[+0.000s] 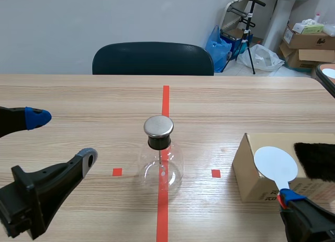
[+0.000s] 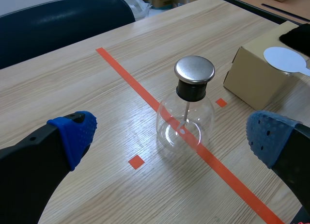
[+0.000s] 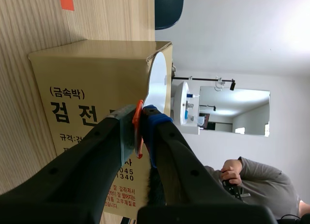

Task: Do the electroscope experiment

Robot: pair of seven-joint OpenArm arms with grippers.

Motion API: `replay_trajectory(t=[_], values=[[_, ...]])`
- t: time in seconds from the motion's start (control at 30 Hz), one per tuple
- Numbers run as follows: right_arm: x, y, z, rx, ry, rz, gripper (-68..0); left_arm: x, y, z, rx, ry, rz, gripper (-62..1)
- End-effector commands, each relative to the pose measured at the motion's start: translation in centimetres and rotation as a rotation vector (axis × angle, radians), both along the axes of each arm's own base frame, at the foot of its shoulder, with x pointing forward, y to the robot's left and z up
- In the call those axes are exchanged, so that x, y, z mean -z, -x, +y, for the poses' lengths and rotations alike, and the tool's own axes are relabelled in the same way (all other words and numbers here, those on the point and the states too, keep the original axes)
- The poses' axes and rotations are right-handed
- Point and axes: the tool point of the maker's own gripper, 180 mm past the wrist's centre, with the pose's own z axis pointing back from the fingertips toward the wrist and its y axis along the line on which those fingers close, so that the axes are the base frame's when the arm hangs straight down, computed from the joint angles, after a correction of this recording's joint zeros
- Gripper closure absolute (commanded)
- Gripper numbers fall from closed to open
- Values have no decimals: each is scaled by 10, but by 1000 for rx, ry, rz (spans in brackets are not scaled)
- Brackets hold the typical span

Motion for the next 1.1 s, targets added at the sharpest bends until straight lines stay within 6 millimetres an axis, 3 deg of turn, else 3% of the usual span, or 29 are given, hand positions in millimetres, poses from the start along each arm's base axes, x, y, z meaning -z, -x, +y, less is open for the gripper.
replay_trajectory(t=[0.0, 1.07], values=[[-5, -5, -2, 6, 2, -19, -10, -6, 0, -3, 5, 22, -15, -623], [-11, -7, -4, -13, 21, -52, -11, -5, 1, -3, 6, 18, -11, -623]])
